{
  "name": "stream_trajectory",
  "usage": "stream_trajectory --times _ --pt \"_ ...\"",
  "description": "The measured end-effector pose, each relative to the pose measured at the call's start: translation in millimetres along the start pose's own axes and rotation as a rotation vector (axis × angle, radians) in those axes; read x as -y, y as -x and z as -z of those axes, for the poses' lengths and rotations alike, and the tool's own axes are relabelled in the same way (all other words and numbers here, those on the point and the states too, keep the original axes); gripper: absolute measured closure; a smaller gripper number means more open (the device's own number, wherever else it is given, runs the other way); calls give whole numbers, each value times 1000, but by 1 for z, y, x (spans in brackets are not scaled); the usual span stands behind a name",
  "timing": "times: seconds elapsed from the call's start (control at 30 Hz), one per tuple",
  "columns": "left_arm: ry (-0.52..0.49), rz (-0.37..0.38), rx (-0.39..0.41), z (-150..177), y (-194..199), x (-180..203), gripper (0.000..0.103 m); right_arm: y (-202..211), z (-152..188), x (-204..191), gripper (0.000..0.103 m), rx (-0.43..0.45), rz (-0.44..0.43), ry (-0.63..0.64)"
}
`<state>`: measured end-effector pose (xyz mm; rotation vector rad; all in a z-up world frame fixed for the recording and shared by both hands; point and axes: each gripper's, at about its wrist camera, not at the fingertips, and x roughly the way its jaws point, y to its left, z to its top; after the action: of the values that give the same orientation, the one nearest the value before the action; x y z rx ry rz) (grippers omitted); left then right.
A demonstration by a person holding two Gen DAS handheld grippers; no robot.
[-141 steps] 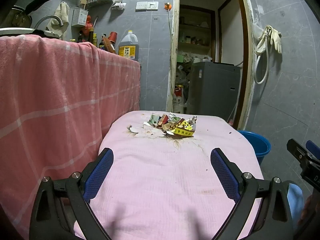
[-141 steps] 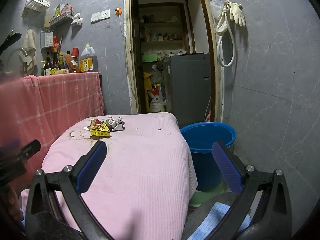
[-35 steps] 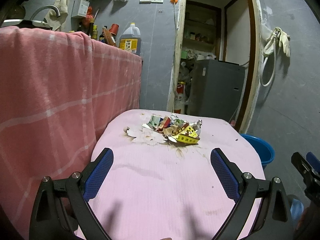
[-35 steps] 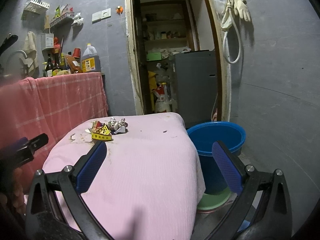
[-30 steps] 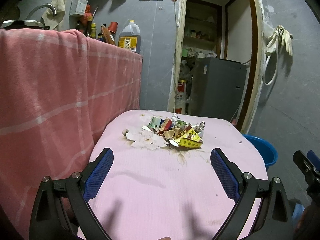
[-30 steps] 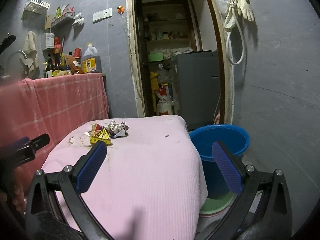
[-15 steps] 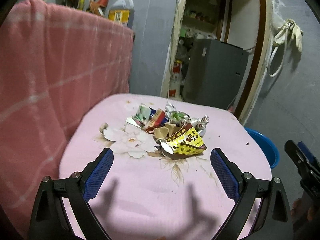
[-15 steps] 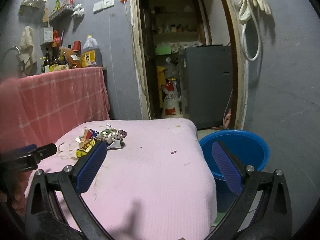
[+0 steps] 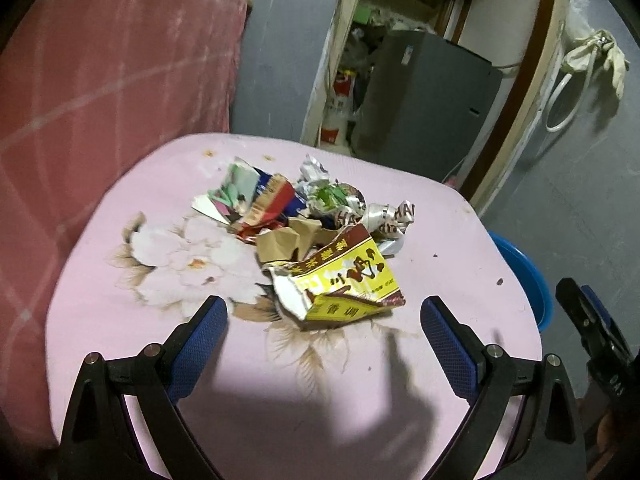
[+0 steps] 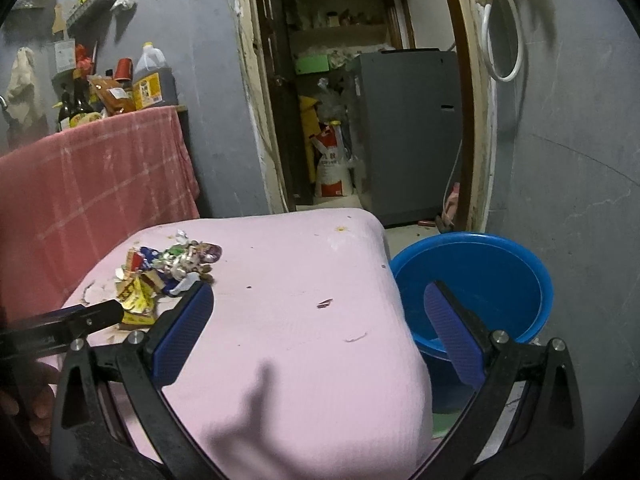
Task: Collect trash
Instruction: 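Move both tools down toward the trash pile on the stool, then grasp the yellow snack box with left tool while right tool grasps the white AP can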
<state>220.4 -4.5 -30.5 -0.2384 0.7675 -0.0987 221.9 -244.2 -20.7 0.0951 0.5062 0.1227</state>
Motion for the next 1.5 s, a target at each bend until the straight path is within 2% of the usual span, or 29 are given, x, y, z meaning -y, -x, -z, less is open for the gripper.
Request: stream_trajectory --times 0.13,0.23,0.37,0.43,0.63,0.73,0.9,0.97,1.03,1.1,1.17,1.43,1.5 --pt "1 -24 -48 -7 -14 4 10 -12 -1 4 0 -38 5 -15" --pt "8 -18 -80 -11 -22 6 24 -19 -1 5 0 -57 -1 -29" --pt "34 13 -96 -11 -23 1 32 -27 -1 2 0 -92 -16 -33" --pt "43 26 -95 -12 -21 -3 33 -32 -1 -1 0 -108 -29 -33" --pt "64 33 -89 -13 -12 -17 34 -51 -2 -12 0 -186 -107 -37" --pt "83 30 -88 -12 -7 -26 45 -62 -2 -22 0 -225 -143 -17" --pt "110 30 -87 -10 -5 -43 45 -84 -8 -48 0 -273 -210 32" --pt "113 36 -91 -10 -5 -47 49 -90 -10 -54 1 -281 -235 41" --pt "105 43 -96 -10 -4 -48 50 -99 -13 -60 4 -291 -272 44" --pt "95 46 -97 -10 -3 -49 50 -110 -17 -67 19 -306 -301 46" --pt "91 51 -97 -11 -3 -48 50 -119 -19 -71 25 -321 -323 44" --pt "89 61 -98 -10 -4 -47 50 -144 -28 -96 36 -343 -408 84" --pt "91 62 -97 -10 -4 -48 50 -149 -28 -101 50 -362 -417 105"
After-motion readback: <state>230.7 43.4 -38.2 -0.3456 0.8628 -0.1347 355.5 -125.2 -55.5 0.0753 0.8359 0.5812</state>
